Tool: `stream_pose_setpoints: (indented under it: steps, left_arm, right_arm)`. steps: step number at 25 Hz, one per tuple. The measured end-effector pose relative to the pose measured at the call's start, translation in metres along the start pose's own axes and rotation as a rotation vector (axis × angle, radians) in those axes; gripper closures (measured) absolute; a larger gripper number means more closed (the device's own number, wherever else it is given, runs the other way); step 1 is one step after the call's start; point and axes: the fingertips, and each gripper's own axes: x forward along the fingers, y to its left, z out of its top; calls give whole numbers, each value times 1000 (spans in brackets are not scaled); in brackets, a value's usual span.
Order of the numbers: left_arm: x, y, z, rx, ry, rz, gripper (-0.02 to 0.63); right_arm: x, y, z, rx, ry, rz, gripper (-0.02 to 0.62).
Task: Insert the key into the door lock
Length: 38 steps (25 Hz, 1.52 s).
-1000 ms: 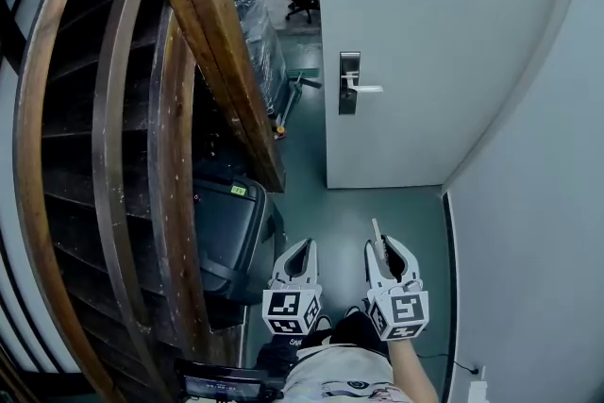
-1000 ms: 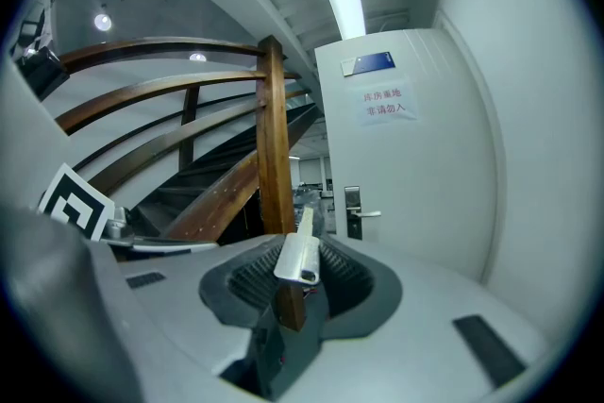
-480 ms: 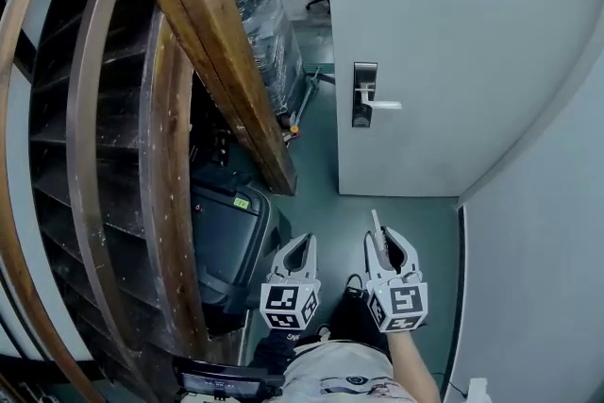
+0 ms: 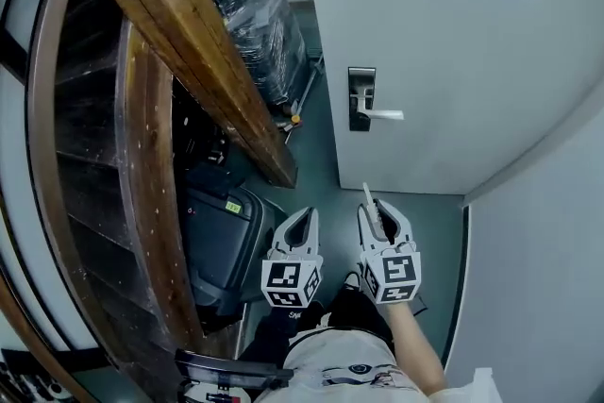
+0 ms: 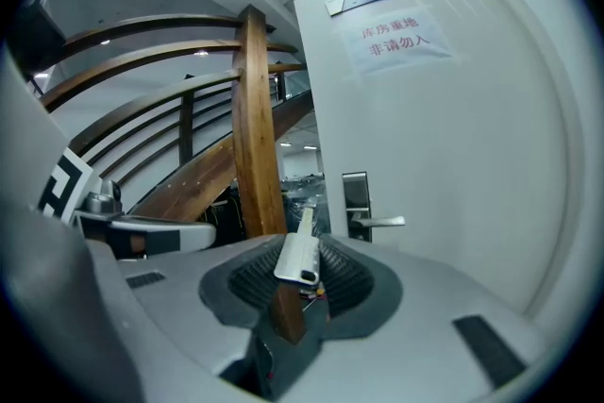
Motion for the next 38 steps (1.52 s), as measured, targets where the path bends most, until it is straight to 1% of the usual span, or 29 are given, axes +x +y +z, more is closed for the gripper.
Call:
stream_pose_setpoints:
  steps: [4, 8, 14, 18, 25, 30, 35, 38]
  left_arm:
    - [24, 14, -4, 9, 10, 14, 604]
    - [38, 29, -12, -9, 6, 18, 604]
    - [53, 51, -52, -16, 19, 7, 604]
    - [65, 69, -73, -20, 12, 11, 604]
    - [82, 93, -110, -45, 20, 18, 604]
    - [92, 104, -121, -52, 25, 20, 604]
    - [102, 112, -124, -59, 31, 17, 604]
    - [106, 113, -125, -68, 35, 14, 604]
  right_arm:
    - [39, -19, -17, -7, 53, -9, 477]
    - [76, -37, -33, -25, 85, -25, 477]
    - [131, -66, -60, -60, 102, -68, 477]
    - [168, -86, -73, -76, 100, -103, 477]
    - [229, -117, -88, -95, 114, -158, 477]
    - [254, -131, -92, -103, 123, -180, 477]
    - [264, -140, -99, -103, 144, -198, 477]
    - [269, -142, -103, -101, 159, -194, 477]
